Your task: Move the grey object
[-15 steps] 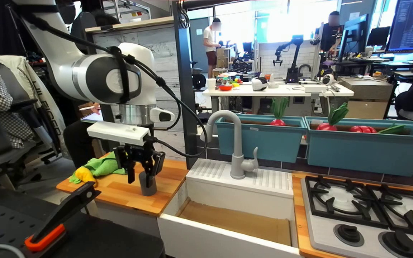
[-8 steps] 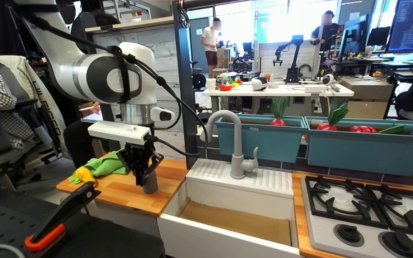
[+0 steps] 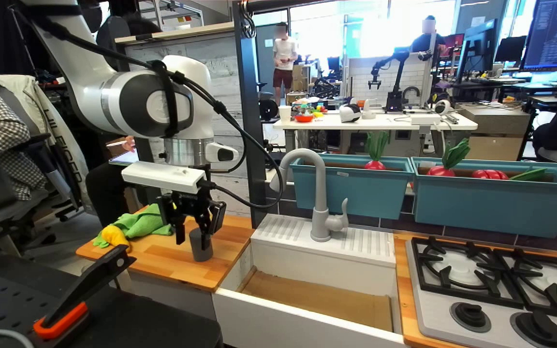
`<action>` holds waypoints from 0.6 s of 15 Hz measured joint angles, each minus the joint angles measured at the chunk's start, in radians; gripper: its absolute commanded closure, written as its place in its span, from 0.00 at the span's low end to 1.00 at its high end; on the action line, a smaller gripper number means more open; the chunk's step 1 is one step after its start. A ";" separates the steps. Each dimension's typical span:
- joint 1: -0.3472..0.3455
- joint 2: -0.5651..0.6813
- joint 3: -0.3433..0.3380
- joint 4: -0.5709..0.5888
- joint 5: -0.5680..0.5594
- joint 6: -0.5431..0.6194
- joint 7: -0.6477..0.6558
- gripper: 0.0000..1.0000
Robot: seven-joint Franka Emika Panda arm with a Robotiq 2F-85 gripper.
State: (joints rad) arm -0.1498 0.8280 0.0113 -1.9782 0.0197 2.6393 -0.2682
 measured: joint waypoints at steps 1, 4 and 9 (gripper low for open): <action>0.000 0.000 -0.002 0.005 0.000 0.000 0.000 0.00; 0.000 0.000 -0.008 0.023 0.000 0.001 0.001 0.00; 0.004 0.014 -0.015 0.049 -0.016 0.001 0.008 0.18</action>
State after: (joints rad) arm -0.1459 0.8419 -0.0036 -1.9293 0.0040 2.6403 -0.2601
